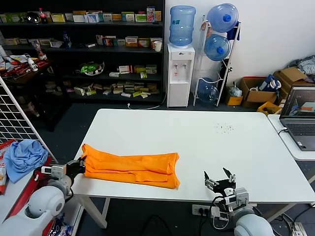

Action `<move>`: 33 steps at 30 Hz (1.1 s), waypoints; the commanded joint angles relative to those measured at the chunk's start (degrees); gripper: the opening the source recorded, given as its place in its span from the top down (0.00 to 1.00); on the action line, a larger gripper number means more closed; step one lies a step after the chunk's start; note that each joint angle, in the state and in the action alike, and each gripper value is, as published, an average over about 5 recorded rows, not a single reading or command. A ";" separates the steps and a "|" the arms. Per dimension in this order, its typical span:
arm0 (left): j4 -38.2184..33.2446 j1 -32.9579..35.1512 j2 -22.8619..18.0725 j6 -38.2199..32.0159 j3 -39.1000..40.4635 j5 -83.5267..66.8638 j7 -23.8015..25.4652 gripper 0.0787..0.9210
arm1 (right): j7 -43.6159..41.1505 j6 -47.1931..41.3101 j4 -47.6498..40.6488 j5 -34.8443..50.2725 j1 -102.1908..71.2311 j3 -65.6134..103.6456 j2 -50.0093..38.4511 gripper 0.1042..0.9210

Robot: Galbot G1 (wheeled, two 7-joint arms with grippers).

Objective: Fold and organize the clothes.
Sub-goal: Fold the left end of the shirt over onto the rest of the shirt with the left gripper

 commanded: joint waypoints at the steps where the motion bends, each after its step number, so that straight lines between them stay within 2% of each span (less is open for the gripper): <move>1: -11.76 -0.03 -10.90 0.85 9.69 -0.33 -3.50 0.95 | 0.41 1.71 -1.43 -1.86 0.03 1.18 0.96 0.12; 11: -8.79 -5.07 -19.18 1.00 18.44 1.12 -4.20 0.95 | 0.76 1.54 -1.91 -1.97 -0.56 2.14 1.68 0.12; 21: -5.24 -6.74 -25.85 0.29 22.42 4.30 -3.49 0.95 | 0.99 1.35 -2.43 -1.95 0.08 2.00 2.41 0.12; 27: -1.72 -6.94 -28.73 -5.02 24.46 7.59 -1.39 0.95 | 1.06 1.21 -2.65 -1.81 0.74 1.50 2.59 0.12; 30: -0.27 -7.16 -29.99 -9.20 24.53 7.07 -0.95 0.90 | 1.13 1.11 -2.69 -1.81 1.11 1.05 2.92 0.12; 33: -0.74 -7.12 -29.74 -11.40 23.95 4.67 -1.07 0.80 | 1.16 1.03 -2.66 -1.83 1.35 0.67 3.08 0.12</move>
